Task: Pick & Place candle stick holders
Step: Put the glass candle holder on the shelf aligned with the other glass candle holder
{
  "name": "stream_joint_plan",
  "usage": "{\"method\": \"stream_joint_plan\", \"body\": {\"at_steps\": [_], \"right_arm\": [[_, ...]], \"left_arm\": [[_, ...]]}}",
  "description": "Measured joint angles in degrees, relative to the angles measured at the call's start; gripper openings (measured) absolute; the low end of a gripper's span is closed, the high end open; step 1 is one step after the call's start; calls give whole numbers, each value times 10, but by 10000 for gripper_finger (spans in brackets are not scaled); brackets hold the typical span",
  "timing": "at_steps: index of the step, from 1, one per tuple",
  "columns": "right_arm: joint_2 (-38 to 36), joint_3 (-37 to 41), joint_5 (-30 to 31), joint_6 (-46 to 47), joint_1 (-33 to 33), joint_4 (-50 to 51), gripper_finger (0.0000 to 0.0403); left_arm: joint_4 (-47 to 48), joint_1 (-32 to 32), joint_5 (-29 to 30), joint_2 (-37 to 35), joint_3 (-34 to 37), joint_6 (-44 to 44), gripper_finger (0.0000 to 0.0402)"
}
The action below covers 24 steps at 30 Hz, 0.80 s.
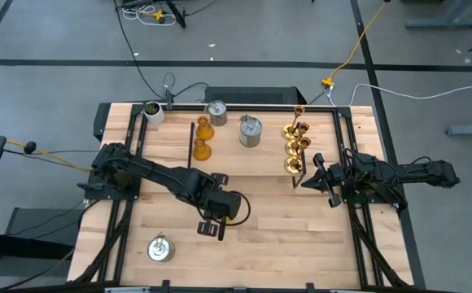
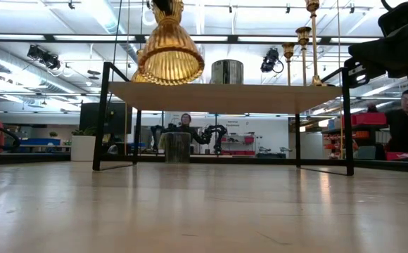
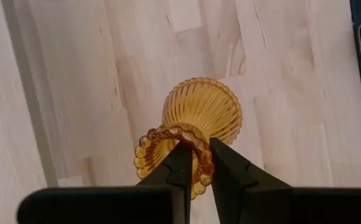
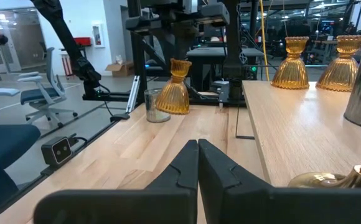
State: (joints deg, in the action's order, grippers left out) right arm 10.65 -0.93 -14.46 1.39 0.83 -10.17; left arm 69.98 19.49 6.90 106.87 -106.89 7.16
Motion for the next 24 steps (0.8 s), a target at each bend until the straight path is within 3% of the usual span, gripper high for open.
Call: {"method": "stream_joint_plan", "body": {"at_steps": [9, 24], "right_arm": [[0, 0, 0, 0, 0, 0, 13], [0, 0, 0, 0, 0, 0, 13]], "left_arm": [[24, -14, -12, -8, 0, -4, 41], [86, -39, -11, -92, 0, -34, 41]]}}
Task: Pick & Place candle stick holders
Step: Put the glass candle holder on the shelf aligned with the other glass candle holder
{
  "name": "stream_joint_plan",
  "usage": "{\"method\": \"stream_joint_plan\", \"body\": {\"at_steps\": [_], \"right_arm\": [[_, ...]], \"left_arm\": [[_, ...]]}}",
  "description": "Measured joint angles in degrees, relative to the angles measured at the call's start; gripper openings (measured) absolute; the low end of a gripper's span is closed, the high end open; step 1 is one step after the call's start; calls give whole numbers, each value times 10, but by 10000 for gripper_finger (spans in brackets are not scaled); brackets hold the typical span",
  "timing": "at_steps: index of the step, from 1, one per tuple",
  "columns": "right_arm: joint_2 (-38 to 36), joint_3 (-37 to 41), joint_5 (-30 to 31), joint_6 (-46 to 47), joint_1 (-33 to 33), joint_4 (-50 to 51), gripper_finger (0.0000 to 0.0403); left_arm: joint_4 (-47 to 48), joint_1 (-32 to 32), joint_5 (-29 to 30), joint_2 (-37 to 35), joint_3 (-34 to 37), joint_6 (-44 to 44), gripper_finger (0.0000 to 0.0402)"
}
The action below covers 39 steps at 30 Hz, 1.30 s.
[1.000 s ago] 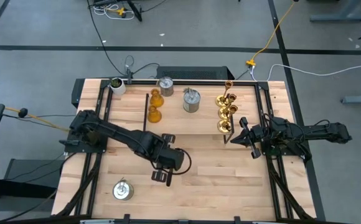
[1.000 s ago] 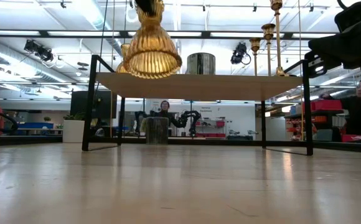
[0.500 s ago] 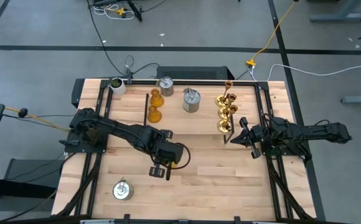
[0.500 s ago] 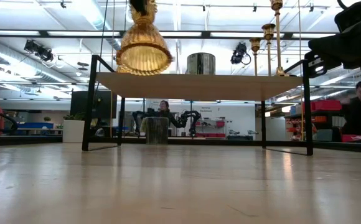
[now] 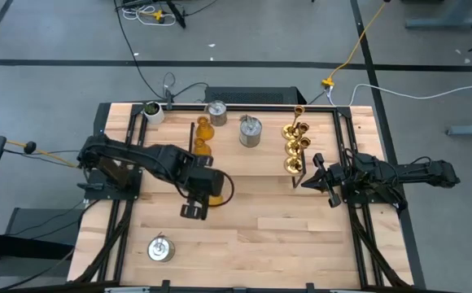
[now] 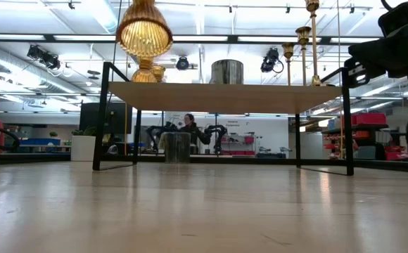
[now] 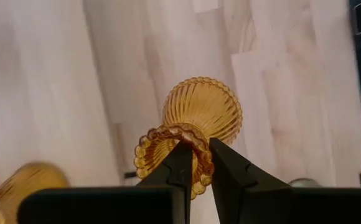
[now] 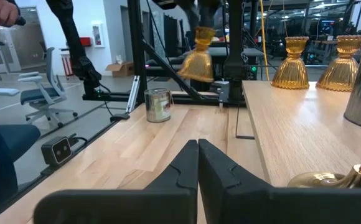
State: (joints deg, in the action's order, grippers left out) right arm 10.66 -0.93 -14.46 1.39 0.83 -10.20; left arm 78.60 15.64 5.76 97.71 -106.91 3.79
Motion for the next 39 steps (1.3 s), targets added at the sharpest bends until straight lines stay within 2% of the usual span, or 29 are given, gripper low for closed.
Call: {"method": "stream_joint_plan", "body": {"at_steps": [9, 17, 39], "right_arm": [[0, 0, 0, 0, 0, 1, 13], [0, 0, 0, 0, 0, 1, 13], [0, 0, 0, 0, 0, 1, 13]], "left_arm": [[44, -49, 30, -10, 1, -7, 41], [59, -92, 30, -11, 1, 0, 41], [85, -140, 37, -11, 4, -15, 40]]}}
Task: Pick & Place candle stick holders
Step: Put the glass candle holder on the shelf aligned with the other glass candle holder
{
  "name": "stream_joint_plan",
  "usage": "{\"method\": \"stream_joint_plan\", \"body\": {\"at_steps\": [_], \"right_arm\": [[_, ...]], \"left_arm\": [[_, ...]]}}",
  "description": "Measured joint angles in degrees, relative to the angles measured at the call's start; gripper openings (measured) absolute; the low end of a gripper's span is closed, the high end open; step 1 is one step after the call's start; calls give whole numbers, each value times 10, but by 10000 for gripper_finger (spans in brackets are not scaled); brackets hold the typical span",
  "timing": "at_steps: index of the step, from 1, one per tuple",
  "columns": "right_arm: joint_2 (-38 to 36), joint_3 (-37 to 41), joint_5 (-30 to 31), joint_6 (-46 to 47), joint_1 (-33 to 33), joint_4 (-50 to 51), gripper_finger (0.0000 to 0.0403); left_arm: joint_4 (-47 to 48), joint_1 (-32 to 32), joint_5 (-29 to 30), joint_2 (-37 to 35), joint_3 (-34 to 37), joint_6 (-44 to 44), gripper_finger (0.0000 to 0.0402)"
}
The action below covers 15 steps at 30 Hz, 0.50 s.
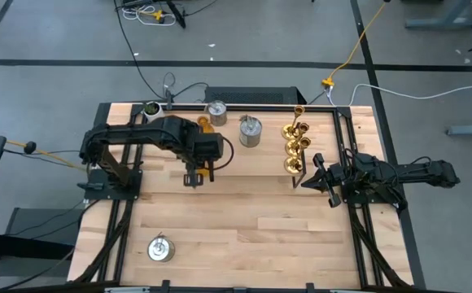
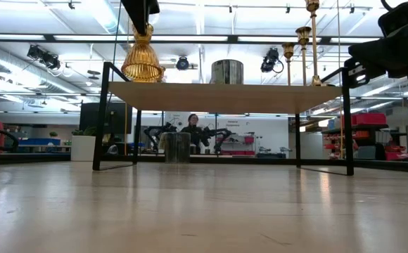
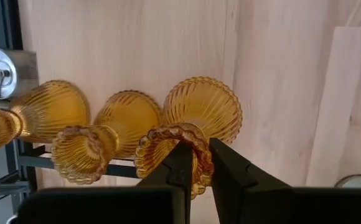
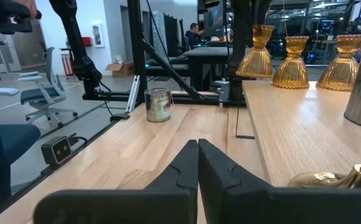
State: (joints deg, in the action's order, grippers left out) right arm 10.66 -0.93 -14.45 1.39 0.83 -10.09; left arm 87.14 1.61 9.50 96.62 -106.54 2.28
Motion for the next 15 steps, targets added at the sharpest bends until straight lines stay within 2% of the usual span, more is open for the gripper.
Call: {"method": "stream_joint_plan", "body": {"at_steps": [6, 15], "right_arm": [[0, 0, 0, 0, 0, 0, 13], [0, 0, 0, 0, 0, 0, 13]], "left_arm": [[3, 1, 2, 1, 33, -1, 44], [2, 1, 34, 1, 35, -6, 47]]}}
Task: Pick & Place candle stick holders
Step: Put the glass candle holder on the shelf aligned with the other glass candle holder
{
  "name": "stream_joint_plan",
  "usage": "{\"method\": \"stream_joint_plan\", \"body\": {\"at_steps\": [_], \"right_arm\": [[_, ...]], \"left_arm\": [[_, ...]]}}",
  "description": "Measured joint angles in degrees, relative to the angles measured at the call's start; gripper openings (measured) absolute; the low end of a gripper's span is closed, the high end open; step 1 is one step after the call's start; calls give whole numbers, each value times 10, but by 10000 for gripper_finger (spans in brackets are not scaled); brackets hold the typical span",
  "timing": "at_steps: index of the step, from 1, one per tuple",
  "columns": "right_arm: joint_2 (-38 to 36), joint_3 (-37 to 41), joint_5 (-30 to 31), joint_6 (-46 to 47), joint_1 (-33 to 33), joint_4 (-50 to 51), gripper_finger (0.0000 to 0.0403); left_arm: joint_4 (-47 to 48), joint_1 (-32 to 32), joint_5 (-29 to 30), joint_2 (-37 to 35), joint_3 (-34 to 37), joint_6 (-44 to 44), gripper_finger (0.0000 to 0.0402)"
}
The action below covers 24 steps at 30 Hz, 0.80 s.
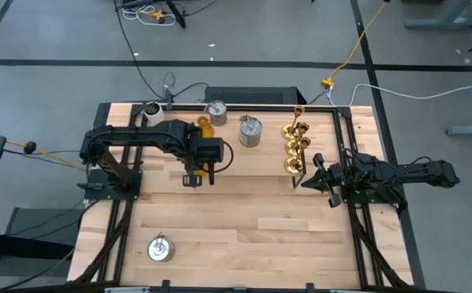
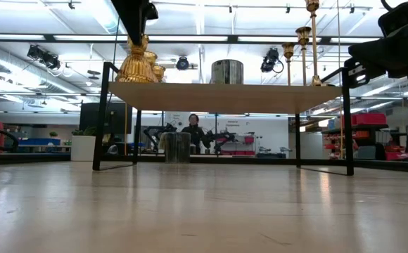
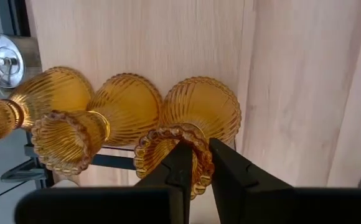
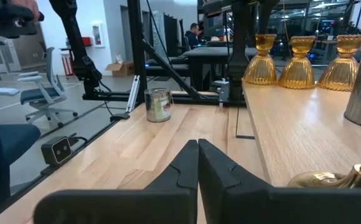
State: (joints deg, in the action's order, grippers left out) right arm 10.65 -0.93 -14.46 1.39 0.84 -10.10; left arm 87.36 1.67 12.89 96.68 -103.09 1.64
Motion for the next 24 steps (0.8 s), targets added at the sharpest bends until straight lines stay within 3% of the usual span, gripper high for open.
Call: {"method": "stream_joint_plan", "body": {"at_steps": [17, 24], "right_arm": [[0, 0, 0, 0, 0, 0, 13], [0, 0, 0, 0, 0, 0, 13]], "left_arm": [[0, 2, 17, 0, 0, -23, 47], [0, 2, 17, 0, 0, -24, 75]]}}
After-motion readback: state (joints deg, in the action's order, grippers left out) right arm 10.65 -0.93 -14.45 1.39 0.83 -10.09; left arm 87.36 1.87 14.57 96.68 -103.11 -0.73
